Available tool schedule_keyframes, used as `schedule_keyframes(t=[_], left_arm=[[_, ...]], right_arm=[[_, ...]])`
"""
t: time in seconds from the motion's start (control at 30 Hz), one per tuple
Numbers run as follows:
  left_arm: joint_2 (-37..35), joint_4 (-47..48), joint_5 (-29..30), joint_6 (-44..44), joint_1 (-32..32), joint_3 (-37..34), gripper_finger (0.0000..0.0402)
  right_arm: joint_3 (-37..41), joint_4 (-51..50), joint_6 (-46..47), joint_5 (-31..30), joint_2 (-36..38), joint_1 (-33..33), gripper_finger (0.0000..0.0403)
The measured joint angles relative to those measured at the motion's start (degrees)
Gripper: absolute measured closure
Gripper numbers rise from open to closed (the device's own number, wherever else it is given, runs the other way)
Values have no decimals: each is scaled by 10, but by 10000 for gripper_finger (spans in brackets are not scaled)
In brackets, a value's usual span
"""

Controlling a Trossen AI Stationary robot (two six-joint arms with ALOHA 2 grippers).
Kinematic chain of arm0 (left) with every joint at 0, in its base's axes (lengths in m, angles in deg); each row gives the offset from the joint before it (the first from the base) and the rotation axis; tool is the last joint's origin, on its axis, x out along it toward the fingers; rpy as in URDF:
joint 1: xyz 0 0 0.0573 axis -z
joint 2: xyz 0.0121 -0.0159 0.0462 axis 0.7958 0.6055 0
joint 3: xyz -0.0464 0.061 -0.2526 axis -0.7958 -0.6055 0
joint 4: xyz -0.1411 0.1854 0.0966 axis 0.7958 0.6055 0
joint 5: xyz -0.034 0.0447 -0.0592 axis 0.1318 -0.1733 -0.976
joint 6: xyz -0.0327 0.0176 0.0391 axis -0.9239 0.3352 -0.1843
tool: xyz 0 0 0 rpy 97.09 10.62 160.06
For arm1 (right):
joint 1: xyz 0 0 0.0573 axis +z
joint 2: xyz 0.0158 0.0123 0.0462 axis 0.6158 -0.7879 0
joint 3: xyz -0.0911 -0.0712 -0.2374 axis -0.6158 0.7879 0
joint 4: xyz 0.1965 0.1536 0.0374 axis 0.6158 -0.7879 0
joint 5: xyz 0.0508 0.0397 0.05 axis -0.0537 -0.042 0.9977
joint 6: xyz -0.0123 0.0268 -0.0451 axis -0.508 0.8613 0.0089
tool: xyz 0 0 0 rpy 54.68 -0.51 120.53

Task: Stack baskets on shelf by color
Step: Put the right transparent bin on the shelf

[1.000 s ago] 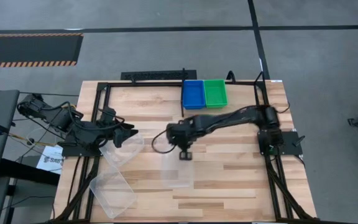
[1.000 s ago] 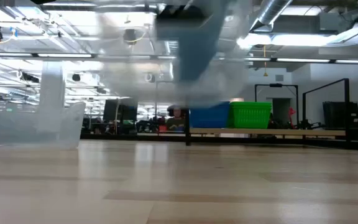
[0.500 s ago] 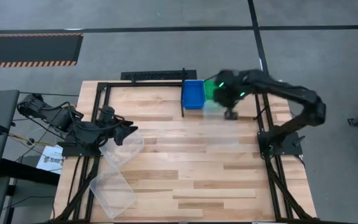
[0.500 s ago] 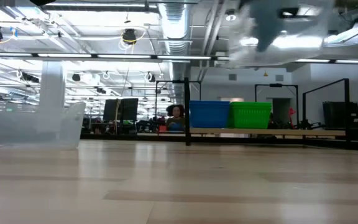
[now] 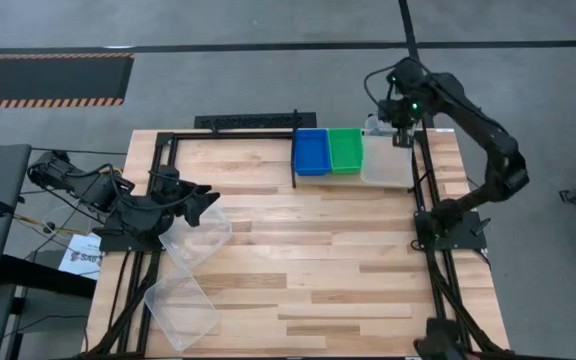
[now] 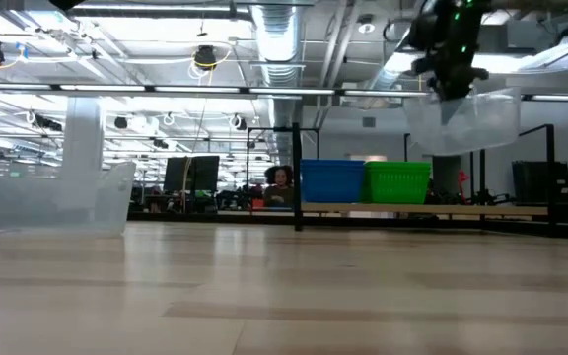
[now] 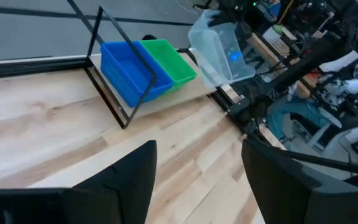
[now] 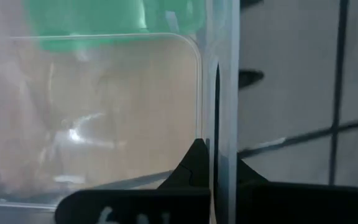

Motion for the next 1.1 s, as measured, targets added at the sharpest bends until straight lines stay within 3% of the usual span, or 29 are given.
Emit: schedule_keyframes(t=[0.33,0.7,0.87,1.1], left_arm=[[0,9,11,-7,0,0,178],[0,9,23,-8,0,0,178],[0,9,26,-12,0,0,178],[0,9,37,0,0,0,178]], right_arm=[[0,-13,54,-34,-71,-6,402],[-41,-60,135,-37,-19,16,403],[-42,-115,199,55,28,69,403],[8,-98,272,116,77,232,403]])
